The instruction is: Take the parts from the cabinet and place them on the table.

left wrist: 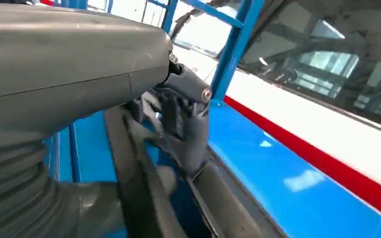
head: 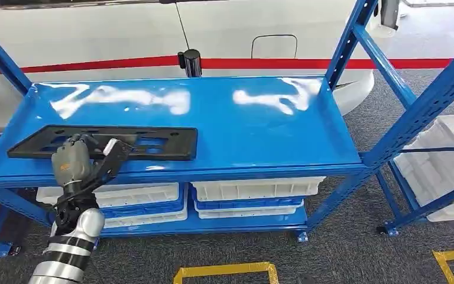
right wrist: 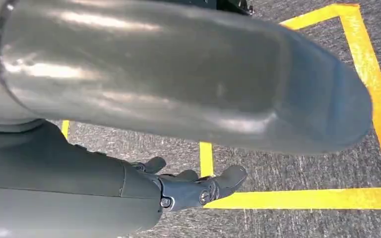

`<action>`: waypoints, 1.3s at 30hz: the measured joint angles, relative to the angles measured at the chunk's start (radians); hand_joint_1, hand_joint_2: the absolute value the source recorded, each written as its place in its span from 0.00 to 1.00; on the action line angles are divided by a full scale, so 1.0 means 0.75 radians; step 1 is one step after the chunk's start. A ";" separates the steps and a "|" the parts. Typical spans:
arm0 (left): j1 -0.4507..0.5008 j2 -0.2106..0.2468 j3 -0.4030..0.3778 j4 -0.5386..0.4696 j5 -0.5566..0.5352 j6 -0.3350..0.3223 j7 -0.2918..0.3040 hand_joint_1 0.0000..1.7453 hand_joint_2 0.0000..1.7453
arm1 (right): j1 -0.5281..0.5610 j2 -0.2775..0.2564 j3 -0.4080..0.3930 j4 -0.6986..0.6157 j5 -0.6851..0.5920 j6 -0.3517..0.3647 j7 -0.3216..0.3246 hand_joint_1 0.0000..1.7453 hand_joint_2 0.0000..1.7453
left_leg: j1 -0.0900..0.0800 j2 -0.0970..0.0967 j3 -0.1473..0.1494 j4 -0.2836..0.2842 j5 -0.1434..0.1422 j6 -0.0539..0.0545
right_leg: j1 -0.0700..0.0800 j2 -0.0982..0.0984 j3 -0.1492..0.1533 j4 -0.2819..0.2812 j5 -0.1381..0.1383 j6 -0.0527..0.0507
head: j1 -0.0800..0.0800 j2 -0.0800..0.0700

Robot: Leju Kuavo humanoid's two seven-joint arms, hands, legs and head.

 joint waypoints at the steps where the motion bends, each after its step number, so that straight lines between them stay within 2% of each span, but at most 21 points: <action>1: 0.000 -0.001 0.000 0.000 0.000 0.008 -0.006 1.00 1.00 | 0.000 0.000 0.000 0.000 0.000 -0.001 0.000 0.00 0.00 | 0.000 0.000 0.000 0.000 0.000 0.000 | 0.000 0.000 0.000 0.000 0.000 0.000 | 0.000 0.000; 12: 0.000 -0.007 0.014 0.009 -0.002 0.019 -0.032 1.00 1.00 | -0.001 0.002 0.001 0.000 0.004 -0.001 0.000 0.00 0.00 | 0.000 0.000 0.000 0.000 0.000 0.000 | 0.000 0.000 0.000 0.000 0.000 0.000 | 0.000 0.000; 17: 0.000 -0.007 0.014 0.009 0.048 0.093 -0.166 1.00 1.00 | -0.004 0.002 0.001 0.000 0.025 0.002 0.000 0.00 0.00 | 0.000 0.000 0.000 0.000 0.000 0.000 | 0.000 0.000 0.000 0.000 0.000 0.000 | -0.001 0.000; 23: 0.000 0.008 -0.004 -0.038 0.083 0.253 -0.385 1.00 1.00 | -0.017 0.002 0.002 -0.001 0.054 0.009 0.004 0.00 0.00 | 0.000 0.000 0.000 0.000 0.000 0.000 | 0.000 0.000 0.000 0.000 0.000 0.000 | 0.000 0.000; 27: 0.000 0.022 -0.014 -0.077 0.090 0.280 -0.421 1.00 1.00 | -0.024 0.002 0.008 -0.001 0.064 0.009 0.008 0.00 0.00 | 0.000 0.000 0.000 0.000 0.000 0.000 | 0.000 0.000 -0.001 0.000 0.000 0.000 | -0.001 0.000; 34: -0.001 0.028 -0.023 -0.187 0.068 0.296 -0.549 1.00 1.00 | -0.033 0.002 0.009 -0.001 0.088 0.010 0.020 0.00 0.00 | 0.000 0.000 -0.001 0.000 0.000 0.000 | 0.000 0.000 -0.001 0.000 0.000 0.000 | -0.001 0.000; 39: -0.003 0.039 -0.020 -0.234 0.072 0.297 -0.589 1.00 1.00 | -0.033 0.002 0.009 -0.001 0.093 0.010 0.027 0.00 0.00 | 0.000 0.000 -0.001 0.000 0.000 0.000 | 0.000 0.000 -0.001 0.000 0.000 0.000 | 0.000 0.000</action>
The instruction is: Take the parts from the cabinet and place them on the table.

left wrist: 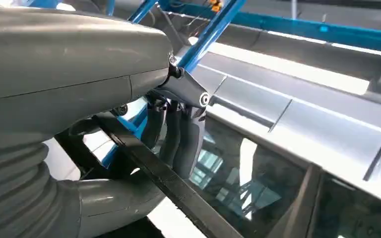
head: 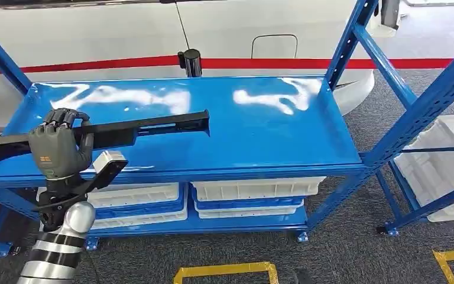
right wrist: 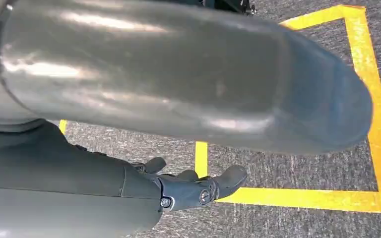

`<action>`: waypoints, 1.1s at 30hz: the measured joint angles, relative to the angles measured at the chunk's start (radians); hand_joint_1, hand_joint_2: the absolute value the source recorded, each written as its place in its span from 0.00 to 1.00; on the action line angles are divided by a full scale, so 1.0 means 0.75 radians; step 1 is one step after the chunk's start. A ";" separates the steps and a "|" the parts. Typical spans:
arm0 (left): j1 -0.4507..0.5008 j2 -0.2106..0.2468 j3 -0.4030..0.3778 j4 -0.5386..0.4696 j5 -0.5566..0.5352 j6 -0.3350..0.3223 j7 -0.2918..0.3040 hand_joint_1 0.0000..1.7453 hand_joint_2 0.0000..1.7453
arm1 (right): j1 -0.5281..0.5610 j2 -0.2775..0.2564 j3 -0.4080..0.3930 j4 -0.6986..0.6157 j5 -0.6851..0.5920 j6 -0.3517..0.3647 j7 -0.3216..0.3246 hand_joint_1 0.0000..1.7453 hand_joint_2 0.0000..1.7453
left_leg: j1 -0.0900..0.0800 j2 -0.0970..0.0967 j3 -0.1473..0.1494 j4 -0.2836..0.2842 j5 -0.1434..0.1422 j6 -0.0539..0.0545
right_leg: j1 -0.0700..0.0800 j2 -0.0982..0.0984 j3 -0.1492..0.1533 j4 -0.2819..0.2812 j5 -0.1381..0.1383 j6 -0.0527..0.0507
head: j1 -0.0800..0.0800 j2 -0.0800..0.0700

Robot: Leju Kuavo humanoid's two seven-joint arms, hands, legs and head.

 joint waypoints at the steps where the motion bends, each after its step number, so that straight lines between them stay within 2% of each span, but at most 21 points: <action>1: 0.000 0.003 0.000 -0.003 0.001 0.001 -0.006 1.00 1.00 | 0.001 0.000 0.000 0.000 0.000 0.000 0.000 0.00 0.00 | 0.000 0.000 0.000 0.000 0.000 0.000 | 0.000 0.000 0.000 0.000 0.000 0.000 | -0.001 0.000; 7: -0.001 0.028 0.005 -0.004 -0.026 0.001 -0.060 1.00 1.00 | 0.004 0.002 -0.001 0.000 0.004 0.000 0.014 0.00 0.00 | -0.007 -0.003 -0.005 0.007 0.002 0.014 | -0.006 -0.001 0.000 -0.004 0.010 0.015 | -0.001 0.000; 8: -0.001 0.028 0.011 -0.004 -0.028 0.001 -0.072 1.00 1.00 | 0.005 0.000 -0.001 0.000 0.004 0.000 0.015 0.00 0.00 | 0.003 -0.001 -0.001 -0.009 0.014 0.023 | 0.004 0.000 0.002 -0.002 0.010 0.018 | -0.002 0.000; 9: -0.002 0.028 0.014 -0.003 -0.028 0.001 -0.083 1.00 1.00 | 0.008 -0.005 -0.001 0.000 0.004 0.000 0.016 0.00 0.00 | 0.012 0.003 0.008 -0.023 0.025 0.027 | -0.003 0.008 -0.018 0.020 -0.017 0.016 | 0.000 0.000; 10: -0.005 0.028 0.017 -0.003 -0.028 0.001 -0.093 1.00 1.00 | 0.011 -0.005 -0.001 0.000 0.006 0.000 0.016 0.00 0.00 | 0.018 0.003 0.004 -0.027 0.032 0.036 | -0.002 0.018 -0.046 0.084 -0.063 0.011 | 0.008 0.000; 12: 0.000 0.028 0.023 -0.002 -0.027 0.001 -0.114 1.00 1.00 | 0.017 -0.006 -0.001 0.000 0.007 0.000 0.016 0.00 0.00 | 0.021 0.003 -0.012 -0.027 0.039 0.034 | -0.012 0.025 -0.139 0.295 -0.156 0.012 | 0.011 0.000; 13: 0.002 0.028 0.029 0.000 -0.028 0.001 -0.124 1.00 1.00 | 0.020 -0.007 -0.001 0.000 0.007 0.000 0.016 0.00 0.00 | 0.022 0.002 -0.019 -0.026 0.043 0.032 | -0.017 0.025 -0.177 0.383 -0.184 0.018 | 0.011 0.000; 14: 0.005 0.027 0.035 0.000 -0.028 0.001 -0.130 1.00 1.00 | 0.024 -0.007 -0.001 0.001 0.007 0.000 0.016 0.00 0.00 | 0.024 0.001 -0.025 -0.026 0.048 0.027 | -0.023 0.025 -0.192 0.418 -0.185 0.030 | 0.012 0.000; 15: 0.006 0.027 0.038 0.000 -0.030 0.001 -0.137 1.00 1.00 | 0.026 -0.008 -0.001 0.001 0.007 0.000 0.016 0.00 0.00 | 0.029 -0.002 -0.032 -0.026 0.053 0.020 | -0.029 0.025 -0.171 0.382 -0.160 0.047 | 0.011 0.000; 16: 0.006 0.027 0.041 0.000 -0.030 0.001 -0.141 1.00 1.00 | 0.026 -0.010 -0.001 0.001 0.007 0.000 0.016 0.00 0.00 | 0.034 -0.006 -0.037 -0.025 0.058 0.012 | -0.036 0.025 -0.122 0.288 -0.117 0.068 | 0.012 0.000; 18: 0.005 0.026 0.045 0.000 -0.030 0.001 -0.146 1.00 1.00 | 0.024 -0.013 -0.001 0.001 0.008 0.000 0.016 0.00 0.00 | 0.046 -0.008 -0.047 -0.020 0.067 -0.004 | -0.051 0.026 0.016 0.038 -0.034 0.100 | 0.012 0.000; 19: 0.005 0.026 0.049 0.000 -0.030 0.001 -0.147 1.00 1.00 | 0.021 -0.010 -0.001 0.000 0.007 0.000 0.015 0.00 0.00 | 0.043 -0.010 -0.055 -0.018 0.071 -0.015 | -0.048 0.038 0.038 -0.005 -0.047 0.092 | 0.014 0.000; 20: 0.002 0.026 0.053 0.000 -0.030 0.001 -0.147 1.00 1.00 | 0.023 -0.009 -0.001 0.000 0.007 0.000 0.015 0.00 0.00 | 0.040 -0.013 -0.062 -0.016 0.079 -0.027 | -0.037 0.054 0.028 0.012 -0.019 0.074 | 0.015 0.000; 23: 0.005 0.024 0.056 -0.001 -0.030 0.003 -0.148 1.00 1.00 | 0.024 -0.012 -0.001 0.001 0.008 0.000 0.015 0.00 0.00 | 0.041 -0.026 -0.073 -0.012 0.100 -0.054 | -0.037 0.051 0.009 0.023 -0.017 0.046 | 0.008 0.000; 24: 0.006 0.024 0.058 0.000 -0.030 0.003 -0.148 1.00 1.00 | 0.024 -0.012 -0.001 0.001 0.008 0.000 0.015 0.00 0.00 | 0.048 -0.021 -0.081 -0.003 0.089 -0.059 | -0.049 0.044 0.003 0.019 -0.006 0.028 | 0.007 0.000; 25: 0.005 0.024 0.062 0.000 -0.028 0.003 -0.148 1.00 1.00 | 0.023 -0.012 -0.002 0.001 0.009 0.000 0.015 0.00 0.00 | 0.048 0.000 -0.099 0.042 0.028 -0.060 | -0.045 0.041 -0.007 0.019 0.002 0.014 | 0.000 0.000; 27: 0.004 0.024 0.063 -0.001 -0.028 0.003 -0.147 1.00 1.00 | 0.024 -0.013 -0.002 0.001 0.010 0.000 0.015 0.00 0.00 | 0.048 0.012 -0.164 0.243 -0.119 -0.064 | -0.036 0.034 -0.031 0.020 0.019 -0.013 | -0.006 0.000; 28: 0.006 0.024 0.065 0.000 -0.028 0.003 -0.147 1.00 1.00 | 0.025 -0.012 -0.002 0.001 0.010 0.000 0.015 0.00 0.00 | 0.048 0.012 -0.196 0.353 -0.174 -0.066 | -0.030 0.029 -0.045 0.021 0.028 -0.024 | -0.008 0.000; 29: 0.008 0.024 0.066 0.000 -0.028 0.003 -0.148 1.00 1.00 | 0.026 -0.012 -0.002 0.001 0.011 0.000 0.015 0.00 0.00 | 0.048 0.012 -0.208 0.421 -0.194 -0.066 | -0.025 0.025 -0.058 0.022 0.036 -0.025 | -0.007 0.000; 31: 0.010 0.024 0.067 0.000 -0.028 0.003 -0.148 1.00 1.00 | 0.026 -0.013 -0.002 0.001 0.012 0.000 0.015 0.00 0.00 | 0.048 0.012 -0.147 0.383 -0.144 -0.061 | -0.019 0.020 -0.079 0.023 0.054 -0.024 | -0.008 0.000; 33: 0.007 0.024 0.068 -0.001 -0.025 0.003 -0.149 1.00 1.00 | 0.024 -0.013 -0.003 0.001 0.015 0.000 0.013 0.00 0.00 | 0.049 0.017 0.017 0.163 -0.067 -0.056 | -0.019 0.018 -0.092 0.026 0.065 -0.014 | -0.008 0.000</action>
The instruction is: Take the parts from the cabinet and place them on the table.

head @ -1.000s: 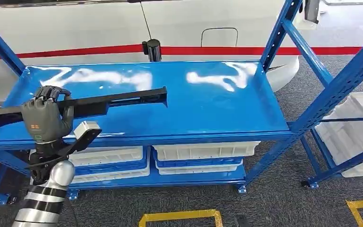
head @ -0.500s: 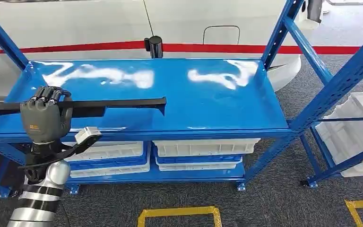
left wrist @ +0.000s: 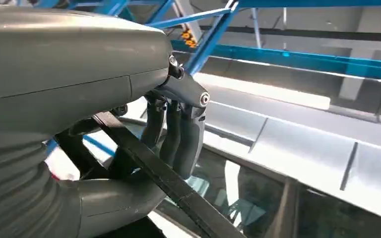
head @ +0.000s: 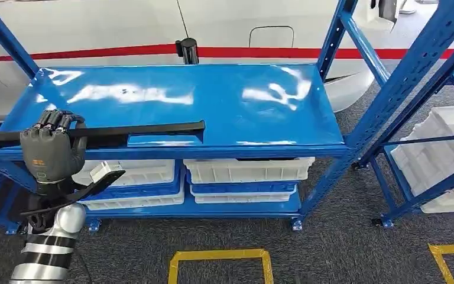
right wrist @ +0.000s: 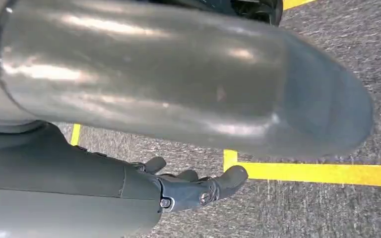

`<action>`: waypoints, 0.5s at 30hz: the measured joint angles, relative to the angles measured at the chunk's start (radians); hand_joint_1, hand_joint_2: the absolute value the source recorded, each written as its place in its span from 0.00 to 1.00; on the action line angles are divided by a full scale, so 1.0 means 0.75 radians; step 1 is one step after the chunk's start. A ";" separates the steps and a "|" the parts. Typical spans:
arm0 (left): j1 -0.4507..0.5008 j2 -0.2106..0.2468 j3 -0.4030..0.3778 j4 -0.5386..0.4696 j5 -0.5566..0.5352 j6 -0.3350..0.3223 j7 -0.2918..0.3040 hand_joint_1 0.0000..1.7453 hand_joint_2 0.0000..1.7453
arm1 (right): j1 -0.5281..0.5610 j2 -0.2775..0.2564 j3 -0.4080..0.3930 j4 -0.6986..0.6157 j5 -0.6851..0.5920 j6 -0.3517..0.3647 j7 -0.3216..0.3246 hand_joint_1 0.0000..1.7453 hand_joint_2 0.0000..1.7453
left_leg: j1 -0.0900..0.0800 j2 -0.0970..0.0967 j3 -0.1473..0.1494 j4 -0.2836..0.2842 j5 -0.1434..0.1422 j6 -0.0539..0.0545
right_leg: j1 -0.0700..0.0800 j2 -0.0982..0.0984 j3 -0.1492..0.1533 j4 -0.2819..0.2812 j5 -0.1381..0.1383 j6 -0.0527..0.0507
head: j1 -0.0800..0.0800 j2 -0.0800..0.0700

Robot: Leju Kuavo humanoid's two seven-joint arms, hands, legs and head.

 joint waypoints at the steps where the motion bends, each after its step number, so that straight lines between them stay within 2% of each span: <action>1: -0.004 0.000 -0.001 0.000 0.003 0.000 0.000 1.00 1.00 | 0.000 -0.001 0.000 -0.001 0.001 0.000 -0.002 0.00 0.00 | -0.001 0.006 0.067 -0.110 -0.028 0.000 | 0.003 -0.002 -0.003 0.002 0.005 0.008 | -0.001 0.000; 2: -0.006 0.000 -0.002 0.000 0.008 0.000 0.000 1.00 1.00 | -0.002 -0.002 0.000 -0.001 0.004 -0.003 -0.006 0.00 0.00 | -0.012 0.001 0.091 -0.150 -0.032 0.003 | 0.009 -0.004 -0.011 0.003 0.012 0.017 | 0.001 0.000; 4: -0.009 0.003 -0.002 -0.001 0.012 0.000 0.001 1.00 1.00 | -0.006 -0.005 0.000 -0.001 0.006 -0.007 -0.017 0.00 0.00 | -0.025 -0.001 0.069 -0.142 -0.019 0.021 | 0.004 -0.006 -0.018 0.001 0.036 0.040 | -0.001 0.000; 5: -0.010 0.003 -0.002 -0.001 0.015 0.000 0.008 1.00 1.00 | -0.006 -0.005 0.000 0.000 0.008 -0.007 -0.024 0.00 0.00 | -0.030 -0.001 0.061 -0.143 -0.010 0.035 | 0.001 -0.006 -0.023 -0.002 0.045 0.049 | 0.004 0.000; 6: -0.012 0.004 -0.002 -0.001 0.015 0.000 0.011 1.00 1.00 | -0.007 -0.005 0.000 0.000 0.008 -0.007 -0.027 0.00 0.00 | -0.022 0.002 0.049 -0.154 0.010 0.053 | 0.005 -0.007 -0.035 0.000 0.048 0.060 | 0.000 0.000; 7: -0.022 0.004 -0.002 -0.001 0.015 0.000 0.012 1.00 1.00 | -0.008 -0.007 0.000 -0.001 0.009 -0.007 -0.031 0.00 0.00 | -0.024 0.002 0.033 -0.154 0.026 0.064 | 0.000 -0.001 -0.055 0.028 0.004 0.053 | 0.001 0.000; 8: -0.029 0.005 -0.002 -0.002 0.016 0.000 0.014 1.00 1.00 | -0.011 -0.006 0.000 -0.001 0.012 -0.007 -0.033 0.00 0.00 | -0.024 0.001 0.014 -0.153 0.041 0.081 | 0.000 0.002 -0.088 0.098 -0.066 0.039 | 0.007 0.000; 10: -0.035 0.006 -0.002 -0.004 0.017 0.000 0.018 1.00 1.00 | -0.019 -0.005 0.000 -0.002 0.013 -0.009 -0.034 0.00 0.00 | -0.028 0.001 -0.029 -0.153 0.072 0.087 | 0.000 0.007 -0.148 0.309 -0.188 0.024 | 0.007 0.000; 11: -0.035 0.006 -0.003 -0.005 0.016 0.000 0.027 1.00 1.00 | -0.022 -0.004 0.000 -0.002 0.015 -0.011 -0.035 0.00 0.00 | -0.032 0.001 -0.050 -0.152 0.087 0.088 | 0.000 0.007 -0.162 0.391 -0.214 0.030 | 0.010 0.000; 12: -0.035 0.006 -0.006 -0.006 0.014 0.000 0.037 1.00 1.00 | -0.025 -0.004 0.000 -0.002 0.017 -0.013 -0.038 0.00 0.00 | -0.033 0.000 -0.069 -0.152 0.101 0.088 | 0.000 0.007 -0.154 0.418 -0.205 0.040 | 0.008 0.000; 13: -0.035 0.006 -0.010 -0.009 0.014 0.000 0.050 1.00 1.00 | -0.028 -0.005 0.000 -0.003 0.020 -0.015 -0.041 0.00 0.00 | -0.036 -0.001 -0.087 -0.152 0.116 0.086 | 0.002 0.008 -0.121 0.391 -0.176 0.051 | 0.009 0.000; 14: -0.035 0.008 -0.015 -0.013 0.014 0.000 0.066 1.00 1.00 | -0.031 -0.006 0.000 -0.003 0.025 -0.018 -0.042 0.00 0.00 | -0.037 -0.002 -0.103 -0.152 0.130 0.084 | 0.004 0.008 -0.064 0.320 -0.138 0.058 | 0.010 0.000; 15: -0.035 0.009 -0.020 -0.019 0.014 0.000 0.081 1.00 1.00 | -0.034 -0.008 0.000 -0.003 0.031 -0.023 -0.046 0.00 0.00 | -0.038 -0.004 -0.119 -0.152 0.144 0.081 | 0.009 0.010 0.018 0.208 -0.108 0.057 | 0.009 0.000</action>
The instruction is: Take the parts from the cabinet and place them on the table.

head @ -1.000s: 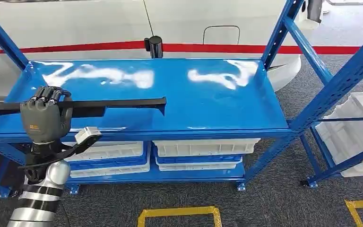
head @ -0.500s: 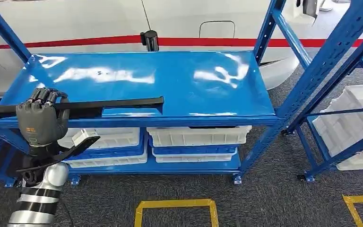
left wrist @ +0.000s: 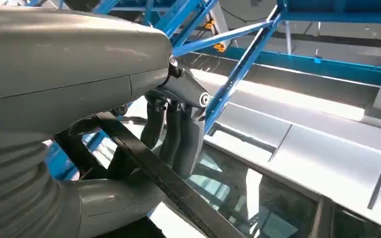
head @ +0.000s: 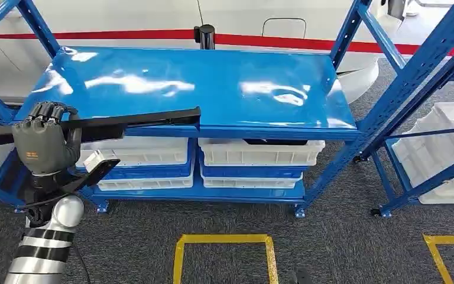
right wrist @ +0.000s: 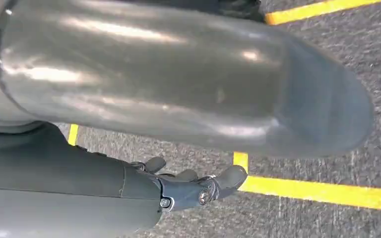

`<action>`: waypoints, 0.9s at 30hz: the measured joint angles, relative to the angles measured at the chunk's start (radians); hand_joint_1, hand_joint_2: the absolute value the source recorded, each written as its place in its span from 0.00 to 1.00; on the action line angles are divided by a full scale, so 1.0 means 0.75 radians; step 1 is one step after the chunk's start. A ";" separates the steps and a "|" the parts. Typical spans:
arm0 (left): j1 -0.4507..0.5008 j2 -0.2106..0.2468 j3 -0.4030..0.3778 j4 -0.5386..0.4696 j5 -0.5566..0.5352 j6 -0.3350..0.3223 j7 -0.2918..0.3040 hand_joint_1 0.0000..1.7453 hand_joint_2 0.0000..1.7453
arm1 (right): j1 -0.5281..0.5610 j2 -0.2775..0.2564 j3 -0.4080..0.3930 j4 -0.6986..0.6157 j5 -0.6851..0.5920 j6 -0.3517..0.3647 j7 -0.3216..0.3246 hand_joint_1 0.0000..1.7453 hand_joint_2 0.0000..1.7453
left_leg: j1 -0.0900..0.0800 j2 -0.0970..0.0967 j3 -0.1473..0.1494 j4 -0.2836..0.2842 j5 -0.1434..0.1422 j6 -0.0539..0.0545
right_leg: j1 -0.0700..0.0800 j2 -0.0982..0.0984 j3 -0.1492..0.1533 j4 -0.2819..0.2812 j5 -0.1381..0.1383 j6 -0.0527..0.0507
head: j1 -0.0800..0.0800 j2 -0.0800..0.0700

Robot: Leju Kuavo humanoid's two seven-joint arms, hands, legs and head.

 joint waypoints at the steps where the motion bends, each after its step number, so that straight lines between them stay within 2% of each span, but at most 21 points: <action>1: 0.000 0.003 -0.010 -0.009 0.000 0.000 0.016 1.00 1.00 | -0.005 -0.002 0.000 -0.003 0.005 -0.004 -0.003 0.00 0.00 | 0.003 0.000 -0.009 0.001 0.014 -0.004 | 0.011 0.005 0.098 -0.135 -0.004 -0.019 | 0.000 0.000; 2: 0.001 0.007 -0.020 -0.018 -0.001 0.000 0.034 1.00 1.00 | -0.011 -0.009 0.001 -0.003 0.012 -0.011 -0.006 0.00 0.00 | -0.005 0.000 -0.020 0.002 0.025 -0.014 | 0.020 0.005 0.182 -0.253 -0.043 -0.045 | 0.001 0.000; 3: 0.004 0.014 -0.031 -0.026 -0.003 0.000 0.051 1.00 1.00 | -0.013 -0.009 0.001 -0.004 0.018 -0.022 -0.009 0.00 0.00 | 0.003 0.004 -0.018 -0.006 0.042 -0.021 | 0.023 0.003 0.170 -0.245 -0.034 -0.032 | -0.006 0.000; 6: 0.012 0.032 -0.065 -0.060 0.001 0.000 0.107 1.00 1.00 | -0.017 -0.010 0.000 -0.004 0.038 -0.116 -0.008 0.00 0.00 | 0.006 0.001 -0.022 -0.026 0.085 -0.051 | 0.026 0.002 0.138 -0.267 0.000 -0.059 | 0.004 0.000; 7: 0.016 0.046 -0.072 -0.073 0.002 0.000 0.120 1.00 1.00 | -0.022 -0.003 0.000 -0.005 0.046 -0.160 -0.008 0.00 0.00 | 0.010 -0.003 -0.039 -0.011 0.051 -0.054 | 0.000 -0.006 0.144 -0.278 0.024 -0.066 | 0.005 0.000; 8: 0.017 0.057 -0.074 -0.085 0.002 0.000 0.131 1.00 1.00 | -0.026 -0.005 0.000 -0.006 0.051 -0.206 -0.008 0.00 0.00 | 0.009 -0.001 -0.057 0.041 -0.037 -0.060 | 0.002 -0.006 0.122 -0.280 0.042 -0.080 | -0.003 0.000; 10: 0.032 0.069 -0.085 -0.105 0.002 -0.002 0.148 1.00 1.00 | -0.024 -0.001 -0.001 -0.006 0.058 -0.257 -0.007 0.00 0.00 | 0.019 0.000 -0.096 0.239 -0.199 -0.076 | 0.002 -0.008 0.088 -0.279 0.074 -0.086 | -0.012 0.000; 11: 0.044 0.074 -0.090 -0.114 0.002 -0.006 0.154 1.00 1.00 | -0.024 0.000 -0.001 -0.006 0.059 -0.272 -0.007 0.00 0.00 | 0.023 0.001 -0.112 0.337 -0.235 -0.084 | 0.002 -0.010 0.070 -0.276 0.087 -0.084 | -0.014 0.000; 12: 0.056 0.081 -0.094 -0.120 0.002 -0.008 0.158 1.00 1.00 | -0.023 0.002 -0.002 -0.006 0.061 -0.278 -0.007 0.00 0.00 | 0.030 0.001 -0.110 0.399 -0.228 -0.092 | 0.000 -0.011 0.050 -0.274 0.101 -0.080 | -0.017 0.000; 14: 0.066 0.088 -0.102 -0.130 0.002 -0.011 0.163 1.00 1.00 | -0.018 0.006 -0.001 -0.006 0.065 -0.279 -0.007 0.00 0.00 | 0.047 0.003 -0.033 0.354 -0.143 -0.107 | -0.006 -0.015 0.010 -0.260 0.122 -0.065 | -0.018 0.000; 15: 0.066 0.089 -0.108 -0.135 0.002 -0.012 0.164 1.00 1.00 | -0.015 0.008 -0.002 -0.007 0.067 -0.279 -0.007 0.00 0.00 | 0.056 0.005 0.045 0.261 -0.106 -0.115 | -0.012 -0.015 -0.011 -0.247 0.129 -0.054 | -0.017 0.000; 16: 0.066 0.089 -0.110 -0.140 0.002 -0.012 0.166 1.00 1.00 | -0.015 0.008 -0.002 -0.007 0.069 -0.279 -0.007 0.00 0.00 | 0.067 0.006 0.138 0.142 -0.113 -0.126 | -0.014 -0.016 -0.028 -0.228 0.134 -0.046 | -0.018 0.000; 17: 0.064 0.089 -0.113 -0.144 0.002 -0.013 0.167 1.00 1.00 | -0.014 0.003 -0.002 -0.007 0.071 -0.279 -0.007 0.00 0.00 | 0.054 0.001 0.197 0.053 -0.176 -0.137 | -0.009 -0.015 -0.049 -0.219 0.139 -0.037 | -0.024 0.000; 18: 0.066 0.091 -0.117 -0.153 0.002 -0.014 0.168 1.00 1.00 | -0.014 0.010 -0.001 -0.007 0.075 -0.279 -0.007 0.00 0.00 | 0.048 -0.003 0.192 0.025 -0.182 -0.113 | -0.004 -0.018 -0.058 -0.208 0.149 -0.024 | -0.016 0.000; 19: 0.067 0.091 -0.119 -0.154 0.002 -0.016 0.168 1.00 1.00 | -0.012 0.008 -0.002 -0.007 0.076 -0.282 -0.007 0.00 0.00 | 0.043 0.001 0.178 0.024 -0.176 -0.102 | -0.007 -0.019 -0.065 -0.210 0.163 -0.014 | -0.015 0.000; 21: 0.068 0.092 -0.126 -0.156 0.004 -0.019 0.171 1.00 1.00 | 0.001 0.013 -0.002 -0.006 0.077 -0.283 -0.008 0.00 0.00 | 0.027 0.002 0.151 0.021 -0.148 -0.061 | -0.013 -0.019 -0.079 -0.224 0.195 0.012 | -0.014 0.000; 22: 0.064 0.092 -0.130 -0.159 0.004 -0.023 0.171 1.00 1.00 | 0.006 0.014 -0.002 -0.006 0.077 -0.283 -0.008 0.00 0.00 | 0.029 0.006 0.136 0.018 -0.128 -0.036 | -0.024 -0.017 -0.096 -0.210 0.176 0.013 | -0.017 0.000; 23: 0.063 0.092 -0.132 -0.162 0.004 -0.026 0.171 1.00 1.00 | 0.008 0.013 -0.002 -0.006 0.077 -0.287 -0.009 0.00 0.00 | 0.026 0.006 0.113 0.018 -0.112 -0.017 | -0.022 -0.014 -0.124 -0.169 0.111 -0.001 | -0.011 0.000; 25: 0.056 0.093 -0.139 -0.163 0.004 -0.027 0.172 1.00 1.00 | 0.006 0.022 -0.001 -0.007 0.074 -0.299 -0.020 0.00 0.00 | 0.021 0.006 0.067 0.019 -0.076 -0.005 | -0.018 -0.005 -0.185 0.025 -0.046 -0.029 | -0.005 0.000; 26: 0.050 0.093 -0.144 -0.163 0.004 -0.030 0.172 1.00 1.00 | 0.002 0.022 -0.002 -0.007 0.072 -0.307 -0.024 0.00 0.00 | 0.017 0.005 0.042 0.019 -0.056 -0.003 | -0.017 -0.003 -0.204 0.127 -0.094 -0.031 | -0.005 0.000; 27: 0.046 0.093 -0.149 -0.163 0.004 -0.034 0.172 1.00 1.00 | 0.000 0.022 -0.003 -0.009 0.070 -0.315 -0.026 0.00 0.00 | 0.014 0.005 0.019 0.020 -0.038 -0.003 | -0.017 -0.001 -0.206 0.200 -0.104 -0.022 | -0.005 0.000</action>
